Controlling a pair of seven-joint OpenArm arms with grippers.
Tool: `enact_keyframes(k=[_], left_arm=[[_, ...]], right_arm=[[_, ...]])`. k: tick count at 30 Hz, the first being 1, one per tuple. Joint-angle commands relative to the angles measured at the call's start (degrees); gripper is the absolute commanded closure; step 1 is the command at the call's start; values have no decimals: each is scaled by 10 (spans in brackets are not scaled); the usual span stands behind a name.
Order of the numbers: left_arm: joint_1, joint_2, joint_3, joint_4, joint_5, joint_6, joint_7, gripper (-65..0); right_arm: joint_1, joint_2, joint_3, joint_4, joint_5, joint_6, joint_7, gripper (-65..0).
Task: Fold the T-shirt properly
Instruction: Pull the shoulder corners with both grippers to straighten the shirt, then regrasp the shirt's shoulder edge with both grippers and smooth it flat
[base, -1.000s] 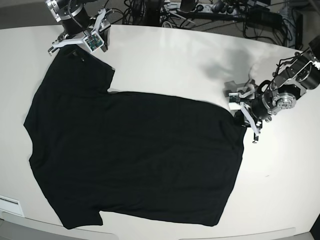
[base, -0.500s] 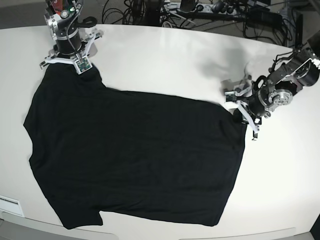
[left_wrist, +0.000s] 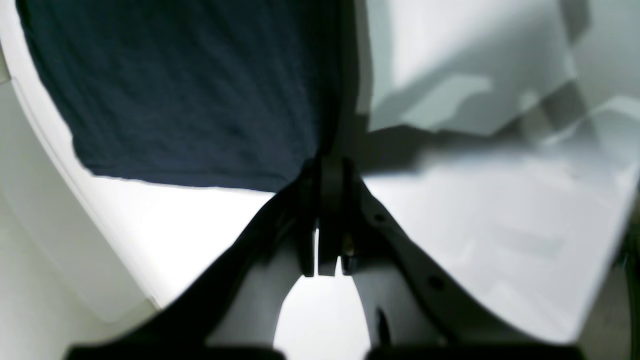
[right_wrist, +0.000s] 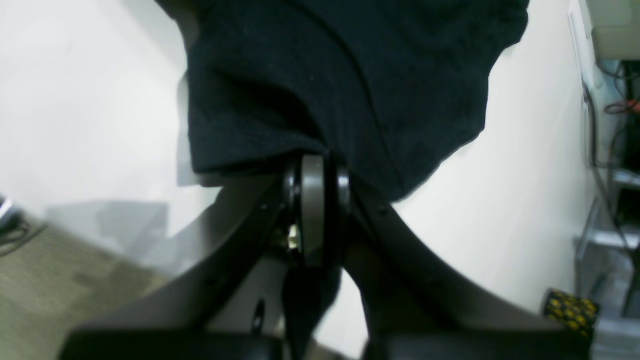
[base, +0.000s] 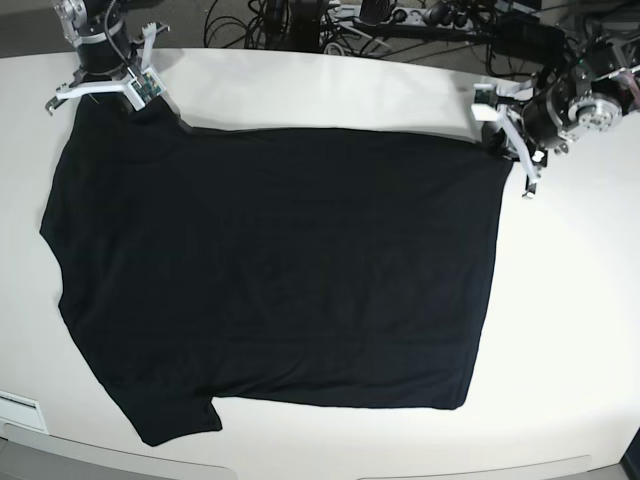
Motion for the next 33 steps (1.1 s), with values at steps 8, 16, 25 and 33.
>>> enact_keyframes(k=[8,16,25,33], left_arm=[[95,-75,-3,90,57,36,59,0],[179,-118,-3,138,122,61,121,0],[163,-52,-66,113,201,162,104,0],[158,63,-182,-41,183,163,10,0]], right_arm=[[-135,5,33,30,-7,-24,2,0],[-202,5,33,30,-10,-40,0,0],[-96,5,33,30,-34,-83,45,0],[47,23,33,30,58,-10,71,0]])
